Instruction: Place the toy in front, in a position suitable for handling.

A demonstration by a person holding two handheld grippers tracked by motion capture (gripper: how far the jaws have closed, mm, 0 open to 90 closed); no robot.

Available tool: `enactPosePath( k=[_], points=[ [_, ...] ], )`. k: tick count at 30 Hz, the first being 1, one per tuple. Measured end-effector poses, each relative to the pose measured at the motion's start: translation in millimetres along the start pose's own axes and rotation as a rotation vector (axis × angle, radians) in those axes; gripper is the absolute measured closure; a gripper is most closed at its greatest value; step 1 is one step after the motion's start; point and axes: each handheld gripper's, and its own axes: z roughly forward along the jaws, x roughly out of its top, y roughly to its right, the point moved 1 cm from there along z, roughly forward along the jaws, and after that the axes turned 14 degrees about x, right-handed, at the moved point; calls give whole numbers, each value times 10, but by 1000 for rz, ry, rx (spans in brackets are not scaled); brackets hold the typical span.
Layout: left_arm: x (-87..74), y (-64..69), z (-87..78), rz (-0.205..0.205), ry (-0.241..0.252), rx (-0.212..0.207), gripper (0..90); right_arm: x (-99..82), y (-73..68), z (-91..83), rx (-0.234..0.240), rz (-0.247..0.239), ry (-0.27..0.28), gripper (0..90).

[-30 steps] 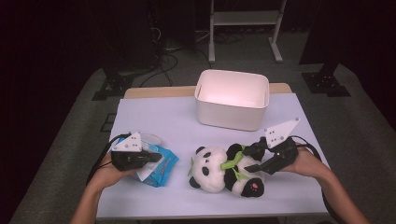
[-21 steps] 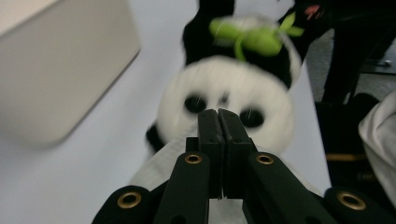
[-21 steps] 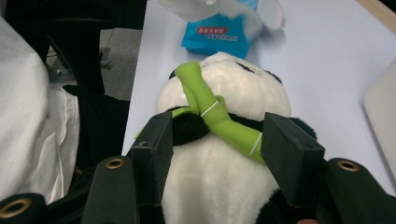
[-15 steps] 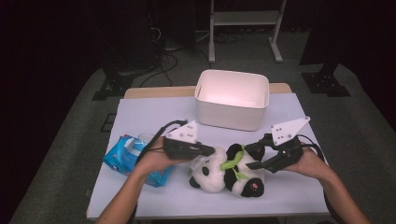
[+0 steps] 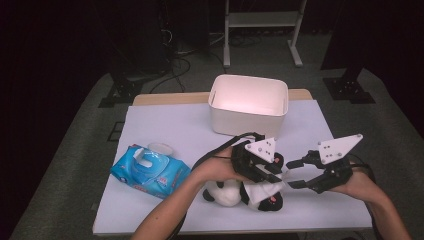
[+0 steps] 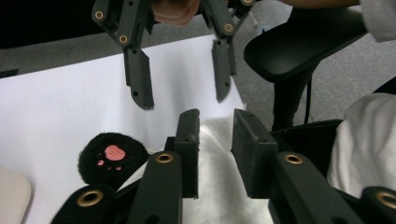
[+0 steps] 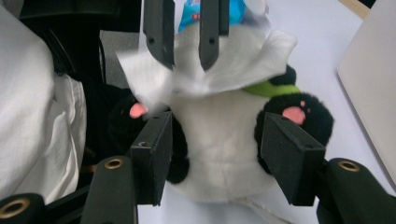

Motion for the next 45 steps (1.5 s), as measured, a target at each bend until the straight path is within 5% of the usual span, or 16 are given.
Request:
enactPosePath(
  k=[3, 6, 8, 15, 18, 21, 24, 29, 34, 35, 40, 45],
  points=[
    [-28, -31, -160, -21, 29, 25, 645, 34, -2, -24, -4, -9, 1, 424],
    [-158, -97, -502, -53, 69, 93, 636, 212, 50, 129, -6, -43, -13, 427],
    [-215, -110, -580, -68, 69, 110, 624, 263, 75, 198, -5, -46, -27, 427],
    [-786, -116, -938, -175, 32, 182, 590, 481, 264, 691, 50, -85, -111, 504],
    [-1074, -79, -922, -211, -12, 194, 537, 466, 283, 794, 84, -72, -151, 757],
    [-1205, -61, -868, -241, -17, 200, 447, 413, 264, 743, 88, -61, -151, 847],
    [-1403, -32, -738, -268, -25, 224, 380, 374, 228, 669, 78, -49, -151, 858],
    [-1532, 3, -633, -316, -11, 196, 409, 208, 153, 560, 35, -2, -174, 867],
    [-1484, 71, -611, -309, -24, 195, 427, 159, 146, 587, 27, 7, -200, 870],
    [-1461, 119, -591, -297, -41, 185, 415, 149, 169, 560, -4, 3, -213, 870],
    [-1438, 189, -594, -274, -52, 212, 407, 81, 224, 482, -25, 22, -186, 863],
    [-1444, 193, -605, -271, -48, 233, 401, 105, 120, 438, -42, -23, -146, 719]
  ],
)
